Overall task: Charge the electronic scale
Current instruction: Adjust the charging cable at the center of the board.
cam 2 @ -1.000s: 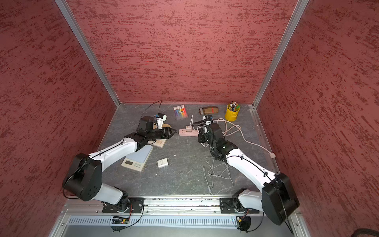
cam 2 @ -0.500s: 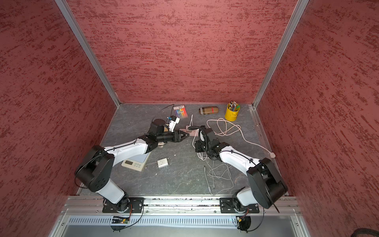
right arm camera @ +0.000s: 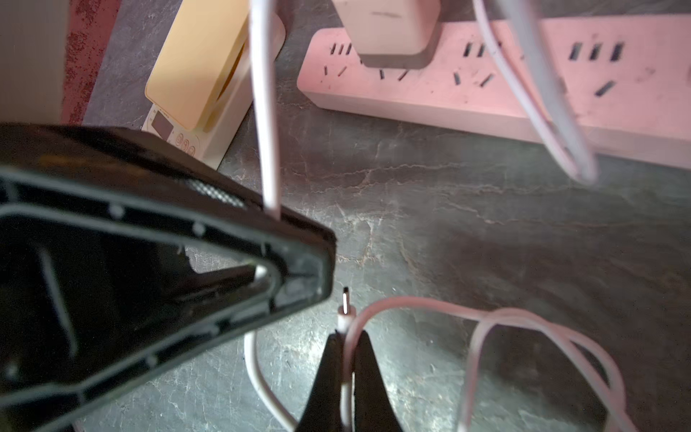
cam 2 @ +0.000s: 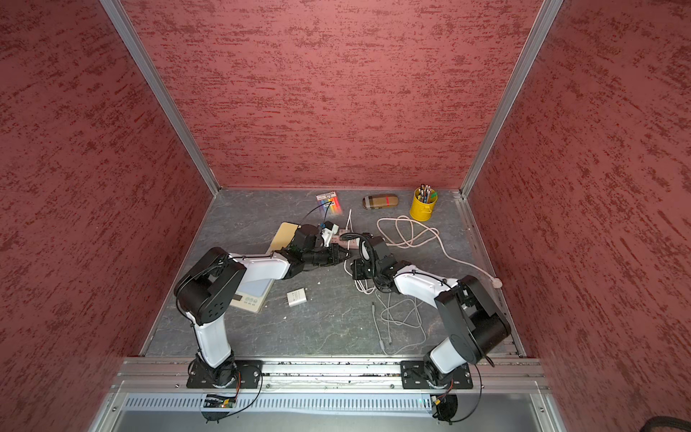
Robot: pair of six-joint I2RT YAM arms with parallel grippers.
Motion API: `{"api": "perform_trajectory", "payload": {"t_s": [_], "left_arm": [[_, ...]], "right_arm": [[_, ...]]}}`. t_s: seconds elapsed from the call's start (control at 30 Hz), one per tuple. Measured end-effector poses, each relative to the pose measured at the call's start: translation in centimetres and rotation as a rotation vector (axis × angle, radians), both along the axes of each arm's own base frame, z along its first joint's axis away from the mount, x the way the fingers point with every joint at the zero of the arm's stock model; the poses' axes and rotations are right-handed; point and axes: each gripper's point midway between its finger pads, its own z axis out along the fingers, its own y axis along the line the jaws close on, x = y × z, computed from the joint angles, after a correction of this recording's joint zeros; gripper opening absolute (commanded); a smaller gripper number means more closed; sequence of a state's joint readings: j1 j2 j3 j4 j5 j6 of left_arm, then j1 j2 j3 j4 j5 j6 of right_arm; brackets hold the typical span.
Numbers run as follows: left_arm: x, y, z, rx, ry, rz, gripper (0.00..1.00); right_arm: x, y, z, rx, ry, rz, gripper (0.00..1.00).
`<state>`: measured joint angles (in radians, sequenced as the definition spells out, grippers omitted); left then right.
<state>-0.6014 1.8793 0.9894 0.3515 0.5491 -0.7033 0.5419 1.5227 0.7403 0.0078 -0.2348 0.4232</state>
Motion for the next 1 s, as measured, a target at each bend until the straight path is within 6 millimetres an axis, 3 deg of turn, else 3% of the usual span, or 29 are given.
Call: {"api": "perform_trajectory", "payload": {"t_s": [0.13, 0.37, 0.47, 0.63, 0.8, 0.9, 0.93, 1.0], "left_arm": [[0.4, 1.6, -1.6, 0.066, 0.028, 0.028, 0.0], [1.6, 4.5, -3.2, 0.148, 0.036, 0.075, 0.0], [1.8, 4.2, -2.7, 0.138, 0.014, 0.057, 0.0], [2.2, 2.7, -1.2, 0.121, -0.041, 0.016, 0.0], [2.4, 3.1, -2.9, 0.16, -0.018, 0.021, 0.0], [2.2, 3.3, -3.3, 0.167, -0.013, 0.017, 0.0], [2.3, 3.2, -3.2, 0.164, -0.021, 0.012, 0.07], [2.3, 3.3, -3.1, 0.17, -0.042, 0.003, 0.38]], "right_arm": [[-0.2, -1.7, 2.4, -0.008, -0.089, -0.063, 0.0], [-0.1, -6.4, 14.6, 0.046, -0.432, -0.261, 0.0], [-1.2, -8.5, 18.2, 0.053, -0.531, -0.33, 0.0], [-2.4, -11.4, 21.8, 0.037, -0.627, -0.424, 0.0], [-3.8, -13.8, 27.6, 0.061, -0.76, -0.506, 0.0], [-4.2, -13.7, 30.1, 0.057, -0.807, -0.472, 0.0], [-4.1, -13.1, 30.4, 0.047, -0.805, -0.44, 0.0], [-3.5, -11.4, 31.0, 0.037, -0.799, -0.354, 0.0]]}}
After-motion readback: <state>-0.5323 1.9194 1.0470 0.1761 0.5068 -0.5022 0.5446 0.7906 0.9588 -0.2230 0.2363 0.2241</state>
